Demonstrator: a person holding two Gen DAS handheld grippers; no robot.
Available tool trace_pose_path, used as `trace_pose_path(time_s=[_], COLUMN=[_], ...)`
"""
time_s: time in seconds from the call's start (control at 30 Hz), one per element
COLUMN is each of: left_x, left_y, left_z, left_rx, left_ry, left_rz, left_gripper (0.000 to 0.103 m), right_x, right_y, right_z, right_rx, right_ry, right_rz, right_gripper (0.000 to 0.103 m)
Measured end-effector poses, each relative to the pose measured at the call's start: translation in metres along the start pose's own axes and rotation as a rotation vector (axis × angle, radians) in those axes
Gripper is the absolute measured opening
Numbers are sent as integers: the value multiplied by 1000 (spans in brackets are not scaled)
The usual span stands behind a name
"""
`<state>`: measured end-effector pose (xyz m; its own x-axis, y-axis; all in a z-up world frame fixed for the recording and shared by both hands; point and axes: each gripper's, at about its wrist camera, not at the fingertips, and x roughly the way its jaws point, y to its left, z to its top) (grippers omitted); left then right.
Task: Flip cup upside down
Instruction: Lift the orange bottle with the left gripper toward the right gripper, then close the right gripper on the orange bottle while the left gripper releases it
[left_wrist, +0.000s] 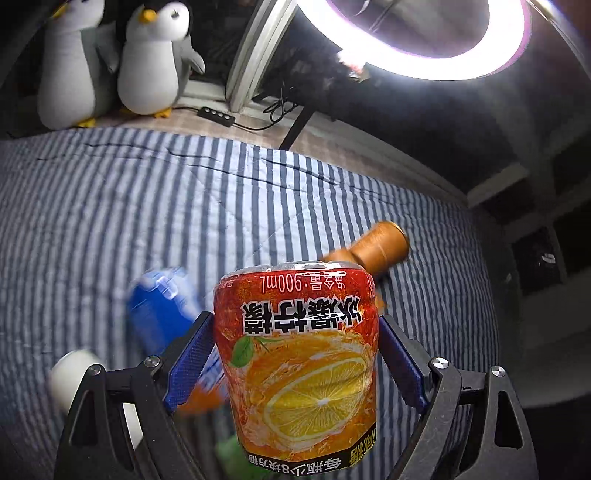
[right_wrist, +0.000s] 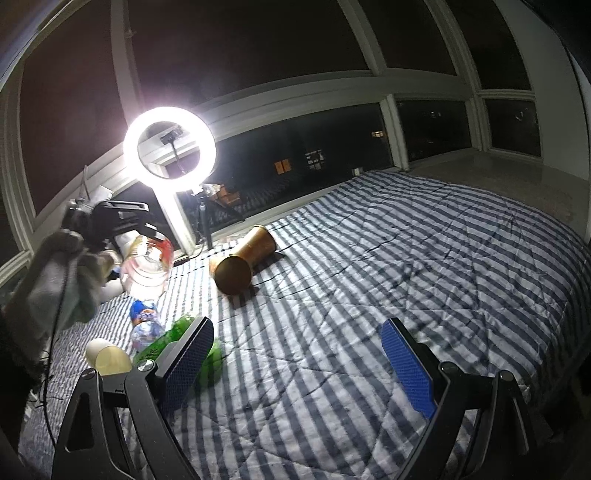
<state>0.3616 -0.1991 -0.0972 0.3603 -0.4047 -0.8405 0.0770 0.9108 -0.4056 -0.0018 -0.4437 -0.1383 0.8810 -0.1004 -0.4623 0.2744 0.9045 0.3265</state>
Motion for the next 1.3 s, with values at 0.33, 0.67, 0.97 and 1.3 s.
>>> trace_pose_path(time_s=[0.33, 0.67, 0.97, 1.3], left_x=[-76, -57, -36, -99], left_y=[76, 138, 145, 162], left_z=[-106, -197, -191, -194], left_rx=[4, -53, -29, 7], left_ry=[18, 123, 126, -9], left_rz=[-9, -30, -29, -24], left_gripper=[89, 89, 90, 97], right_x=[-4, 0, 13, 58], right_y=[50, 106, 127, 169], right_z=[-9, -30, -37, -27], right_rx=[-77, -165, -181, -165], right_ry=[38, 124, 257, 484], right_rz=[103, 210, 289, 431], right_gripper=[90, 90, 90, 90])
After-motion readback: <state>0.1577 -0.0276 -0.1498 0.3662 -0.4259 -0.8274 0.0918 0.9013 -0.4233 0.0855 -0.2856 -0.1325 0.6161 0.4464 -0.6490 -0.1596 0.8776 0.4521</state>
